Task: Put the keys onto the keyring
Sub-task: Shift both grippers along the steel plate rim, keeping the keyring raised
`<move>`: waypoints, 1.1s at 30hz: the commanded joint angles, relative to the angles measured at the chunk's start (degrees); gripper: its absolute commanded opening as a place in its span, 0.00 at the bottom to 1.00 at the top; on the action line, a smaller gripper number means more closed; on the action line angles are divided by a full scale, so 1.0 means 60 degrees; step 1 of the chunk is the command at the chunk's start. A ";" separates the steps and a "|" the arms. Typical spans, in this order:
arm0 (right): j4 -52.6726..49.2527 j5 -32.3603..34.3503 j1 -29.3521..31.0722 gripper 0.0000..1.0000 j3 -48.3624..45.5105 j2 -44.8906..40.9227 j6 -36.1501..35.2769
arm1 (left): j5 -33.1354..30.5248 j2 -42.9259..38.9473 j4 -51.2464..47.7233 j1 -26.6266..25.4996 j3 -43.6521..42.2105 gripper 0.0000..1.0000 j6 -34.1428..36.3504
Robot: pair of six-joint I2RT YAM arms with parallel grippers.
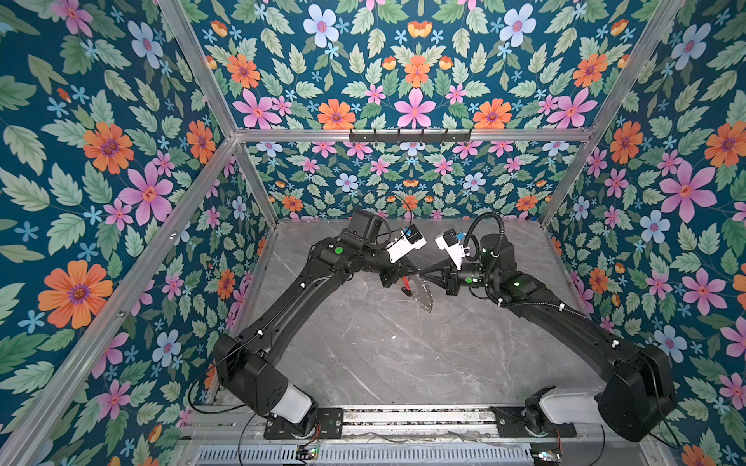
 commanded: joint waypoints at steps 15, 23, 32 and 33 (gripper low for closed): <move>0.8037 0.1092 0.0004 0.00 -0.1522 0.0347 0.3755 | 0.0322 -0.2547 0.9591 0.1337 -0.5331 0.39 -0.6223; 0.9120 0.0708 0.0007 0.00 -0.1300 0.0818 0.4733 | 0.1281 -0.2128 1.1172 0.1337 -0.5244 0.41 -0.7185; 0.9386 0.0350 0.0023 0.00 -0.1200 0.1029 0.5087 | 0.1938 -0.1711 1.2521 0.1322 -0.5201 0.37 -0.8153; 0.9379 0.0306 0.0032 0.00 -0.1176 0.1029 0.5102 | 0.1965 -0.1670 1.2573 0.1322 -0.5187 0.37 -0.8192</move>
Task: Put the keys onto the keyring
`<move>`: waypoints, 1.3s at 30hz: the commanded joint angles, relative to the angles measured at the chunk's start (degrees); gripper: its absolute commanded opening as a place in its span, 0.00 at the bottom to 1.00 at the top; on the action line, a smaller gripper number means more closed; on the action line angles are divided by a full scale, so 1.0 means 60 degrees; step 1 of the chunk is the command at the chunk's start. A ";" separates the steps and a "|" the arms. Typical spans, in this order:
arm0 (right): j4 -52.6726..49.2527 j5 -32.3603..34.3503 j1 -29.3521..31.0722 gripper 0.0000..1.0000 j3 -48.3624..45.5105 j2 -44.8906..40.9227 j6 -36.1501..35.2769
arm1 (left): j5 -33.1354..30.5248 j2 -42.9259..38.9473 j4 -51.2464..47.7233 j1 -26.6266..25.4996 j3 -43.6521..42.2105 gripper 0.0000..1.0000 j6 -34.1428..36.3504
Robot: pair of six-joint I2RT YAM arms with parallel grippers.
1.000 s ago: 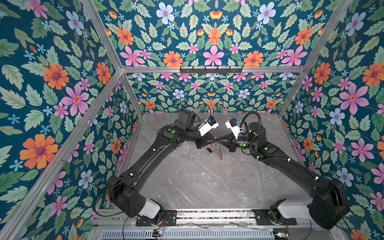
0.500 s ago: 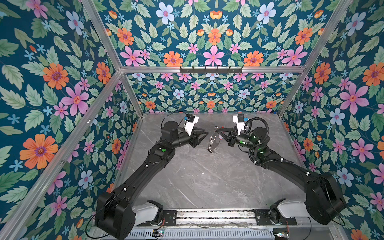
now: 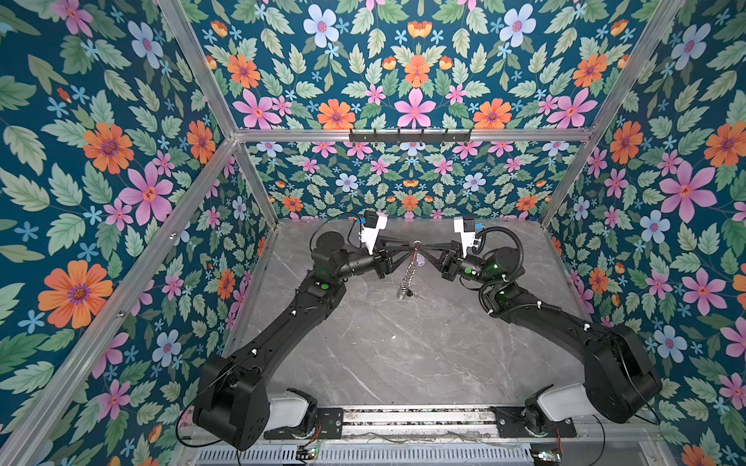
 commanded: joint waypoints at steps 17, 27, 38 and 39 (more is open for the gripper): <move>-0.0691 -0.0391 0.0097 0.00 0.0234 -0.0260 -0.0398 | 0.0846 0.0437 0.0070 -0.0022 0.0639 0.00 -0.0337; -0.7648 -0.0271 -0.0391 0.34 0.1196 -0.1491 -0.4589 | 0.0514 0.0503 -0.7379 -0.0022 0.2695 0.00 0.4723; -0.9063 -0.1018 -0.0315 0.28 0.2128 -0.0970 -0.5534 | 0.1411 0.0791 -0.9211 -0.0097 0.3747 0.00 0.5654; -0.8952 -0.1099 -0.0286 0.28 0.2138 -0.0906 -0.5435 | 0.1452 0.0795 -0.9200 -0.0108 0.3757 0.00 0.5649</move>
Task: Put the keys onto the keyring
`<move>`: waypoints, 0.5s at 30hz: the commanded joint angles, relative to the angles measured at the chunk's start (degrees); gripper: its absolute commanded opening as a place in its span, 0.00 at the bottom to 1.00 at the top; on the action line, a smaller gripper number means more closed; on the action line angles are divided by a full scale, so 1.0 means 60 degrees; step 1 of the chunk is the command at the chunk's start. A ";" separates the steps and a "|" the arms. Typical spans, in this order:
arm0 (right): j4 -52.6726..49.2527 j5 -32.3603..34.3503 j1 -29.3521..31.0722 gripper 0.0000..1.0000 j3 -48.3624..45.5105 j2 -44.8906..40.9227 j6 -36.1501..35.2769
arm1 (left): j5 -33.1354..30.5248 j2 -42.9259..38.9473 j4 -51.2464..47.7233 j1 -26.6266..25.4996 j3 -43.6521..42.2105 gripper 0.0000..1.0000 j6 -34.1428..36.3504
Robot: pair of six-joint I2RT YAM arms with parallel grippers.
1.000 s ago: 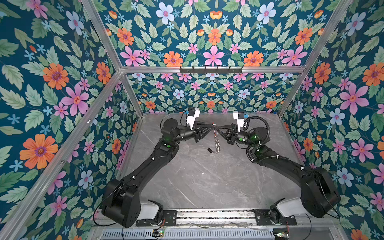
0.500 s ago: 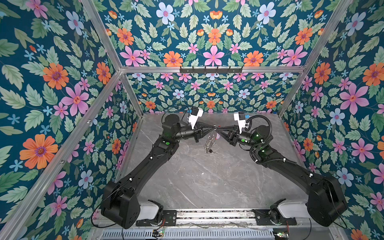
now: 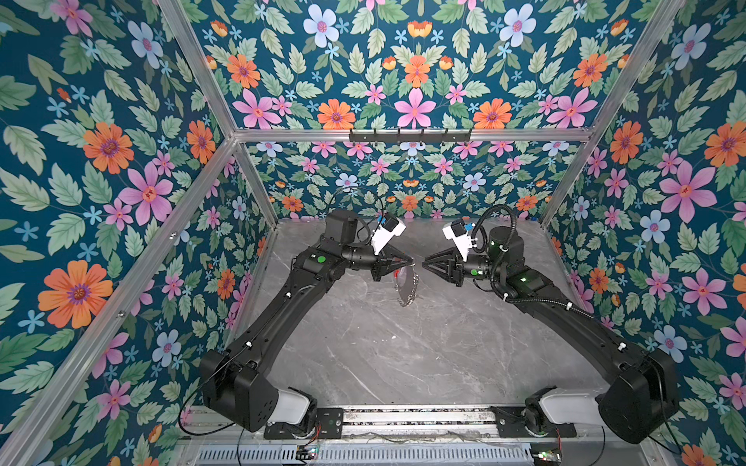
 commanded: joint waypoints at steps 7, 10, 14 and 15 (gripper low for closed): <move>0.0632 -0.0669 0.0254 0.27 0.0098 0.0298 0.0215 | 0.0451 -0.0014 -0.0063 -0.0092 0.0006 0.00 0.0198; 0.0712 -0.0694 0.0285 0.26 0.0097 0.0308 0.0291 | 0.0409 0.0004 -0.0062 -0.0107 0.0006 0.00 0.0188; 0.0407 -0.0263 0.0274 0.26 0.0028 0.0066 -0.0027 | 0.0364 -0.0048 -0.0092 -0.0107 -0.0009 0.00 0.0204; 0.0313 -0.0085 0.0250 0.26 -0.0011 -0.0029 -0.0138 | 0.0363 -0.0047 -0.0105 -0.0108 -0.0021 0.00 0.0229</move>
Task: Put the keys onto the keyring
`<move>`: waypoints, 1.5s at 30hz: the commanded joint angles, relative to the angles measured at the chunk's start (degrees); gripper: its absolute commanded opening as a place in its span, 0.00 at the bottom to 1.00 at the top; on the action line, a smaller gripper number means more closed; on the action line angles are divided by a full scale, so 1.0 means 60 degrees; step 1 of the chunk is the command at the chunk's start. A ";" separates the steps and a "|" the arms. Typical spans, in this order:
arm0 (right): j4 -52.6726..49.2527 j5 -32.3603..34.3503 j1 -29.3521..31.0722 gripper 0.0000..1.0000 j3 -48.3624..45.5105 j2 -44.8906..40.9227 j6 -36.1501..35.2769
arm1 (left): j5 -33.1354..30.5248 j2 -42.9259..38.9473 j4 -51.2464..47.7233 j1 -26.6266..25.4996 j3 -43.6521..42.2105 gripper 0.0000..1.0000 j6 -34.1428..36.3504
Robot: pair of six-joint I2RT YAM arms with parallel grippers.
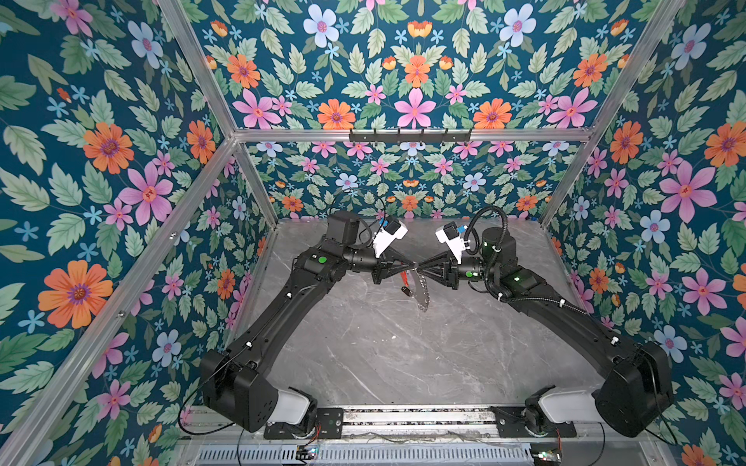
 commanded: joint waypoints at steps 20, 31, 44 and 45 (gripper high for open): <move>0.0297 -0.0298 0.0216 0.24 0.0338 0.0180 -0.0173 | 0.0177 -0.0050 0.0159 -0.0074 -0.0024 0.00 0.0003; 0.1136 -0.0353 0.0235 0.00 0.0128 0.0163 0.0343 | 0.0232 0.0007 0.0160 -0.0116 -0.0061 0.00 -0.0010; 0.5509 0.1355 0.0227 0.00 -0.1510 0.0015 0.2381 | -0.1700 -0.1849 0.6594 0.0685 -0.3374 0.35 -0.4108; 0.5756 0.1302 0.0235 0.00 -0.1551 0.0046 0.2525 | -0.1719 -0.1962 0.7244 0.0695 -0.3707 0.35 -0.4429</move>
